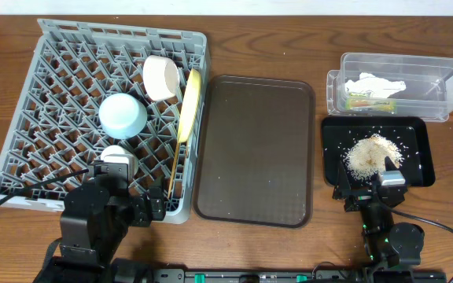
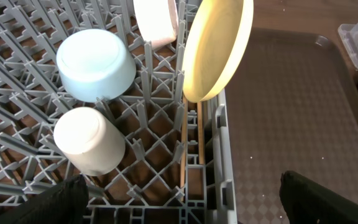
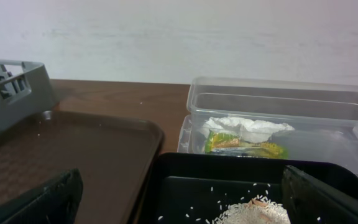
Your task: Sort waste into correct bins and load items into the dishwasher
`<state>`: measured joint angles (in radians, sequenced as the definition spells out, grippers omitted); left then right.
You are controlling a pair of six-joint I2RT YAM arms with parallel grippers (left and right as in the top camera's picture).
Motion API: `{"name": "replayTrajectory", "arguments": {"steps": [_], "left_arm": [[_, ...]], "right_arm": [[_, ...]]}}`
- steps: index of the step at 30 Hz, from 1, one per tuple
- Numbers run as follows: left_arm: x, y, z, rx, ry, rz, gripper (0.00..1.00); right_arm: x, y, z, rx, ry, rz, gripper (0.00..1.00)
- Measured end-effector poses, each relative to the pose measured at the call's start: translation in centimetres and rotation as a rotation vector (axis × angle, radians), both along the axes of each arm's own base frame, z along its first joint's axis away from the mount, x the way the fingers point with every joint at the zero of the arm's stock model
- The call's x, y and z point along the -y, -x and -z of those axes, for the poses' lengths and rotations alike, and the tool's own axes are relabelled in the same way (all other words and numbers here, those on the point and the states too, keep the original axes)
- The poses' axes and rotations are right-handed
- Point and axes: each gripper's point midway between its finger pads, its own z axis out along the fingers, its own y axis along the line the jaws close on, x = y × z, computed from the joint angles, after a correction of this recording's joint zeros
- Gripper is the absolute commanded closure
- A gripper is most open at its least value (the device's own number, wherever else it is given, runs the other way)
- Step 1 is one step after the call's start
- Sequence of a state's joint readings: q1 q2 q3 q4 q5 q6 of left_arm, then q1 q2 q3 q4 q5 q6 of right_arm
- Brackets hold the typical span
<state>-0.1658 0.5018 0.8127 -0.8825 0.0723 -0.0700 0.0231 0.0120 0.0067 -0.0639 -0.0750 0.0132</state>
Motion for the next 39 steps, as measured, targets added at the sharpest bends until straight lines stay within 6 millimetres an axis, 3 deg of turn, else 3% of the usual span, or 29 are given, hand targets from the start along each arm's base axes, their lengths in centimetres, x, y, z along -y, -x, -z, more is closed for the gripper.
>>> {"name": "replayTrajectory", "arguments": {"steps": [21,26,39], "left_arm": [[0.0,0.0,0.0,-0.001,0.000,-0.001,0.02],[-1.1,-0.6,-0.2,0.028,0.006,-0.060,0.02],[-2.3,-2.6,3.9,0.326,0.043,-0.119,0.02]], "right_arm": [[0.0,0.0,0.0,0.000,0.000,0.000,0.01],[0.0,0.0,0.0,0.000,0.000,0.000,0.01],[-0.1,0.0,0.0,0.000,0.000,-0.003,0.01]]}}
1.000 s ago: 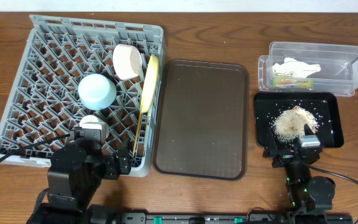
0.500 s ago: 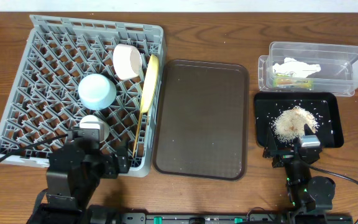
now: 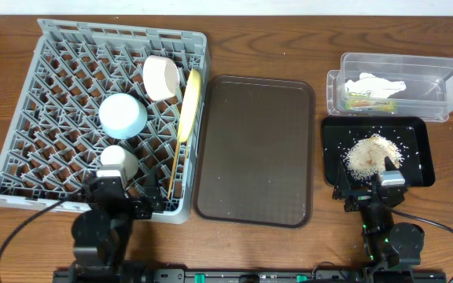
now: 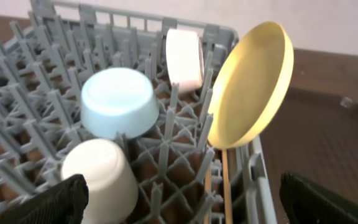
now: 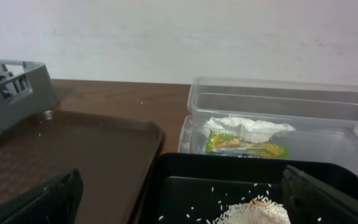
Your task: Sort waste into correct bins and load items into the dishwasher
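The grey dish rack [image 3: 53, 94] holds a light blue bowl [image 3: 123, 115], a white cup [image 3: 119, 161] near the front, another white cup [image 3: 161, 77] on its side, an upright yellow plate [image 3: 189, 106] and wooden chopsticks [image 3: 171, 177]. My left gripper [image 3: 120, 206] is open at the rack's near edge, and its view takes in the bowl [image 4: 118, 102] and the plate [image 4: 250, 84]. Rice [image 3: 372, 153] is piled in the black tray [image 3: 415, 134]. My right gripper [image 3: 376, 200] stands open and empty at that tray's near edge.
A brown serving tray [image 3: 255, 149] lies bare between the rack and the black tray. A clear plastic bin [image 3: 395, 85] at the back right holds white paper and a green wrapper [image 5: 244, 142]. The table's front edge is just behind both arms.
My left arm has drawn back toward the table's front edge and its camera now looks across the rack at a lower angle. The right arm and all the objects are unchanged.
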`<state>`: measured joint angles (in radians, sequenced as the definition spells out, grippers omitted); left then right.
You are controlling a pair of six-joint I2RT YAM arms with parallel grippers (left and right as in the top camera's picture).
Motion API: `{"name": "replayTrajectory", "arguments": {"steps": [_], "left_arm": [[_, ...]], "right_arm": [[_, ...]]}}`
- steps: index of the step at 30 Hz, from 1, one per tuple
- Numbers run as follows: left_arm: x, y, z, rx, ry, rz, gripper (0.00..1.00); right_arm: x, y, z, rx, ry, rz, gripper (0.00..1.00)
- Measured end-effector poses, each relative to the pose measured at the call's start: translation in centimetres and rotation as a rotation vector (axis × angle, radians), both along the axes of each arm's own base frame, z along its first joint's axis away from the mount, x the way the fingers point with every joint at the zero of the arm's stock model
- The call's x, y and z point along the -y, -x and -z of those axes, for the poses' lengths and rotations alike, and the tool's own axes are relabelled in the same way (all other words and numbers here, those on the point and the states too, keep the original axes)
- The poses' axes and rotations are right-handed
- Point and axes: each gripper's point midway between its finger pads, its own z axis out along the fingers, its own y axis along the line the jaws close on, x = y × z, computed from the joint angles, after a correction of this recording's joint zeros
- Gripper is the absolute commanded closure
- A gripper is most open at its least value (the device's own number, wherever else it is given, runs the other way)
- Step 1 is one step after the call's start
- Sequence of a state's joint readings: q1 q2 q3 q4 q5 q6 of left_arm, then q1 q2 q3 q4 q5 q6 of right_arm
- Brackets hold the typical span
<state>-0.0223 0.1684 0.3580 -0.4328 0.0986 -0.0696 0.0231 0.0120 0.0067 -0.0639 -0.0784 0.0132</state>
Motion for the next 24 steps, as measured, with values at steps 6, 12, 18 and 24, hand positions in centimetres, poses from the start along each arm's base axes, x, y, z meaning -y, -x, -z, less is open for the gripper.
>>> {"name": "replayTrajectory", "arguments": {"steps": [6,12,18,24], "left_arm": [[0.0,-1.5,0.5,0.183,0.004,-0.001,0.02],[0.0,-2.4,0.1,0.331,0.008,-0.001,0.02],[0.0,-2.5,1.4,0.305,-0.009,-0.001,0.02],[-0.2,-2.4,3.1,0.229,-0.019,-0.009,0.02]], "right_arm": [[0.0,0.0,0.0,0.000,0.000,-0.001,0.01],[0.0,0.0,0.0,0.000,0.000,-0.001,0.01],[0.0,0.0,0.0,0.000,0.000,-0.001,0.01],[0.0,0.0,0.0,0.000,0.000,-0.001,0.01]]}}
